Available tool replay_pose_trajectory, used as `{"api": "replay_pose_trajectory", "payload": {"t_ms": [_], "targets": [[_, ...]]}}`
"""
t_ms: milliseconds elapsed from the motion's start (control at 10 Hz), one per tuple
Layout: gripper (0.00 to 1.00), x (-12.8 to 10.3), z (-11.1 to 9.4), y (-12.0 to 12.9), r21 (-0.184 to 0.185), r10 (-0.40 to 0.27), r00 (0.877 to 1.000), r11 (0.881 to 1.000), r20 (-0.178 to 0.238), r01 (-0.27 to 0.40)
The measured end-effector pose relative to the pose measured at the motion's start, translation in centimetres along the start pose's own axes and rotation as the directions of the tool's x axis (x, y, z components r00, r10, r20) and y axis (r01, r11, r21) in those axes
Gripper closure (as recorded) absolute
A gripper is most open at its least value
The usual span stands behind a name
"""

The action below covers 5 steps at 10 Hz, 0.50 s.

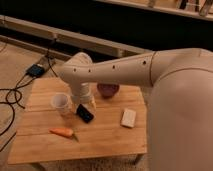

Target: Wipe the white sponge on the table

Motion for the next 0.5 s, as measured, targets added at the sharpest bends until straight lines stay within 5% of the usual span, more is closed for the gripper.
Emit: {"api": "replay_pose_trajectory", "payload": {"t_ms": [200, 500], "targets": [[0.35, 0.0, 0.1, -0.2, 0.005, 0.001, 1.0, 1.0, -0.002, -0.001], [0.35, -0.7, 0.9, -3.6, 0.063, 0.019, 1.0, 0.998, -0.008, -0.018]]}}
